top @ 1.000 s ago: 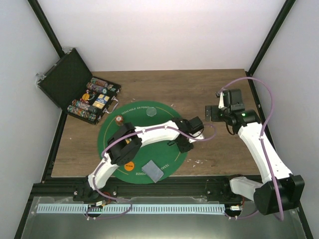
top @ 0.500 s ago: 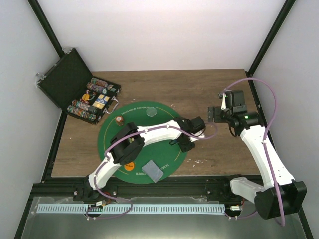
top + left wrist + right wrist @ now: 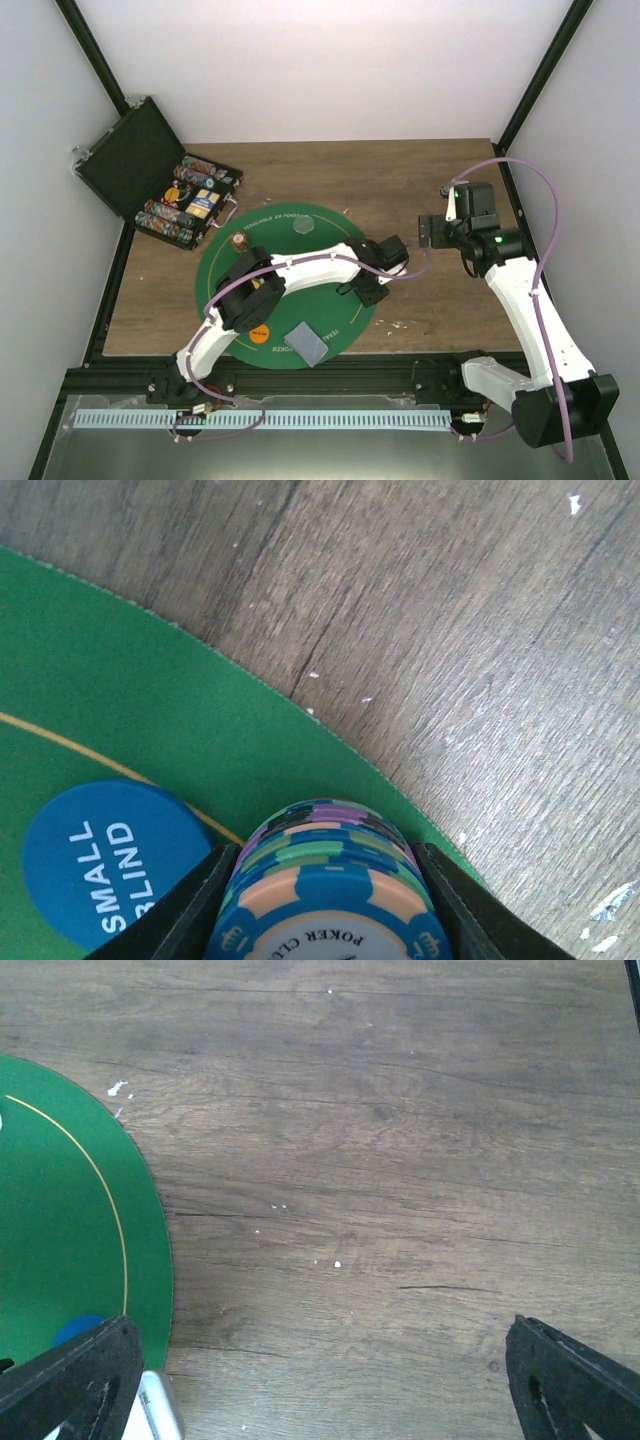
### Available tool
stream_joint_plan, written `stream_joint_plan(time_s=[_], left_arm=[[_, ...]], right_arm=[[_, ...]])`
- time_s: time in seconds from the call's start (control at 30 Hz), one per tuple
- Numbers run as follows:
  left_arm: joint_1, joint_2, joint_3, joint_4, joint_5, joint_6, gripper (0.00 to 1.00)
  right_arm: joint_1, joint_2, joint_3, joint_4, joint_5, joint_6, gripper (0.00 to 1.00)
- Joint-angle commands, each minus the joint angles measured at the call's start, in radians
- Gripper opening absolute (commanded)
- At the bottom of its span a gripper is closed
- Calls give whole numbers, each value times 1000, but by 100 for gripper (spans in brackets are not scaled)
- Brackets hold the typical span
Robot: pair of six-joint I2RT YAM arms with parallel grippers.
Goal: Distribute texas hold em gaming equipment
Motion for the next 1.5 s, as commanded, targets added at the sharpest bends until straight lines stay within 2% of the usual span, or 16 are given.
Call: stream_joint_plan(time_s=[0.0,0.3,0.4,0.53,0.6,0.8,1.07,1.3,1.4,1.47], left_arm=[[6,10,45,-32,-19,-39,46],[20,4,52,-39,23,-42,55],[20,-1,55,-45,55,-40,67],[17,-23,51,-36,101,-16,90],[10,-39,56,-33,91,11,94],[8,-96,77,-47,50,73,98],[1,-215,120,-182,157,129,98],[10,-393,91,-293,210,201,97],[51,-463,107,-362,209,242,98],[121,-490,106,-421,188,257,98]], right_arm=[[-7,-34,49,-4,-20,-18,100],[-7,-40,56,-12,-39,-21,100],[-7,-43,61,-16,-43,-21,100],[-8,-38,62,-20,-53,-17,100],[-7,-39,61,-21,-56,-13,100],[-7,-31,54,-27,-51,-2,100],[-9,-15,102,-40,112,40,100],[-14,3,174,-43,147,39,100],[-13,-4,195,-35,106,28,100],[-14,-8,192,-28,65,11,100]])
